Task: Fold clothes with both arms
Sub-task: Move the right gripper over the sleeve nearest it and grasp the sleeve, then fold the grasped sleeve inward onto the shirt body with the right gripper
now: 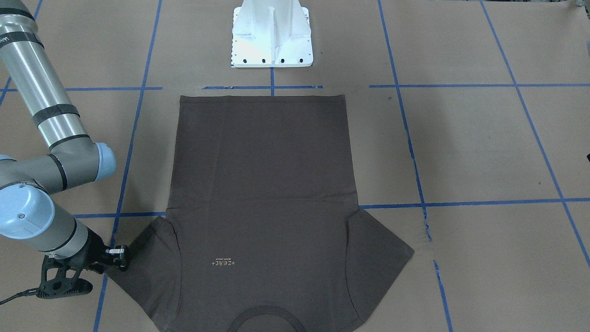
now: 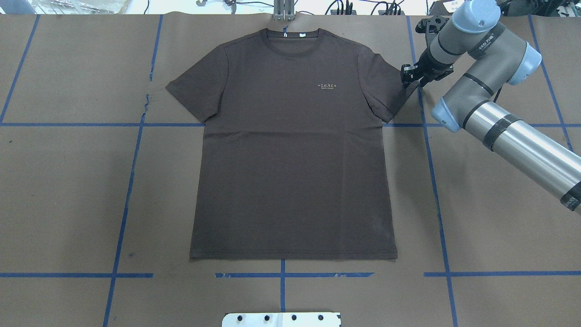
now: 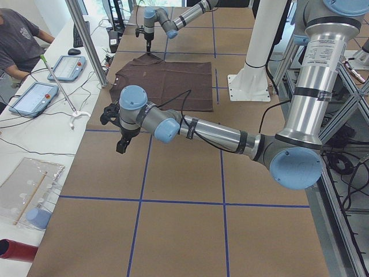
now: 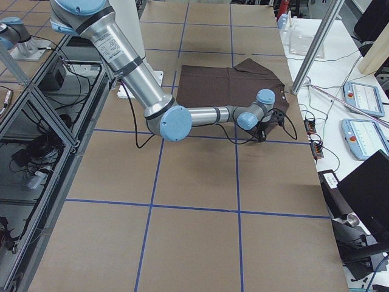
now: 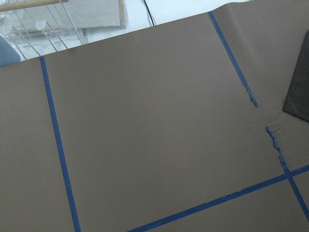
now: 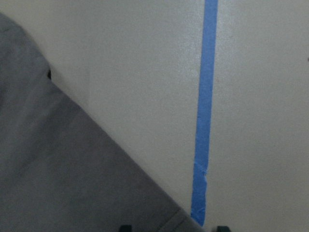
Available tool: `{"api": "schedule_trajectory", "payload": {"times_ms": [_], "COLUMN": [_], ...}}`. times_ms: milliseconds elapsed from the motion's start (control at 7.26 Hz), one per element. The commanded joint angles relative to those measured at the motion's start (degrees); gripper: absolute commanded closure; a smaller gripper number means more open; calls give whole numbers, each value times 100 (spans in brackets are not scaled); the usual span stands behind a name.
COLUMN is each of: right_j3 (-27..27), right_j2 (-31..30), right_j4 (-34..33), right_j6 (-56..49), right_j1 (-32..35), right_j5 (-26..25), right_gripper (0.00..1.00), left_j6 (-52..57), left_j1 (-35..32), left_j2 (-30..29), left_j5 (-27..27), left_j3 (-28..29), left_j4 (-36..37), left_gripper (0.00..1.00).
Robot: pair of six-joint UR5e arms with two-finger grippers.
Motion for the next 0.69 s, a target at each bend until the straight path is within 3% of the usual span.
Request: {"api": "schedule_trajectory", "payload": {"times_ms": [0,551], "right_j3": [66,645], "right_j2": [36,438], "right_j4": [2,-24], "right_j6": [11,124], "right_j1": [8,-70], "right_j5": [47,241], "right_gripper": [100,100], "left_j6": [0,9], "left_j1": [0,0], "left_j2": [-9,-9], "left_j5": [0,0], "left_j3": [18,1], "left_j4": [0,9], "left_gripper": [0,0]}}
